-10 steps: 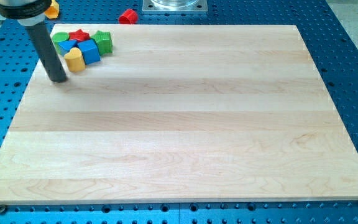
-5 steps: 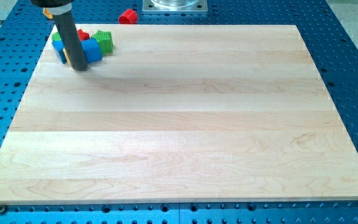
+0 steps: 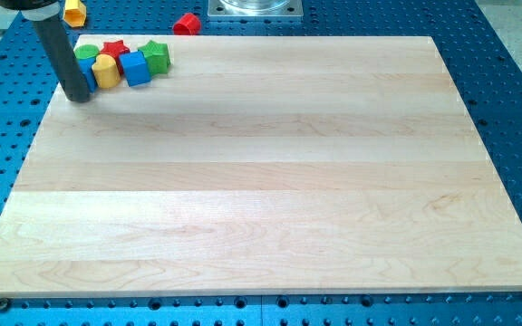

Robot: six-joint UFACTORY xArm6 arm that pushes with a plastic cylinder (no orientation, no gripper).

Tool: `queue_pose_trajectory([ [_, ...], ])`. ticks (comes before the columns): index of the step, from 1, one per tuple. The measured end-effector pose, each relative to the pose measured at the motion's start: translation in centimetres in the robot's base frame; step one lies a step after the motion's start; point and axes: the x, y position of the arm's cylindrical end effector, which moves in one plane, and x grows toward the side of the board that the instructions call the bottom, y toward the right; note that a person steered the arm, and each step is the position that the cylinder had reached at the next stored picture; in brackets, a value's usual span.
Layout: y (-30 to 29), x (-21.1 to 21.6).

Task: Push the group of the blocks slightly up

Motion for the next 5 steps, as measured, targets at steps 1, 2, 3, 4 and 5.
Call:
queue_pose_trajectory([
  [1, 0.2, -0.8],
  [2, 0.4, -1.3],
  [3, 0.4, -1.3],
  [4, -3.7, -0.2],
  [5, -4.4, -2.5],
])
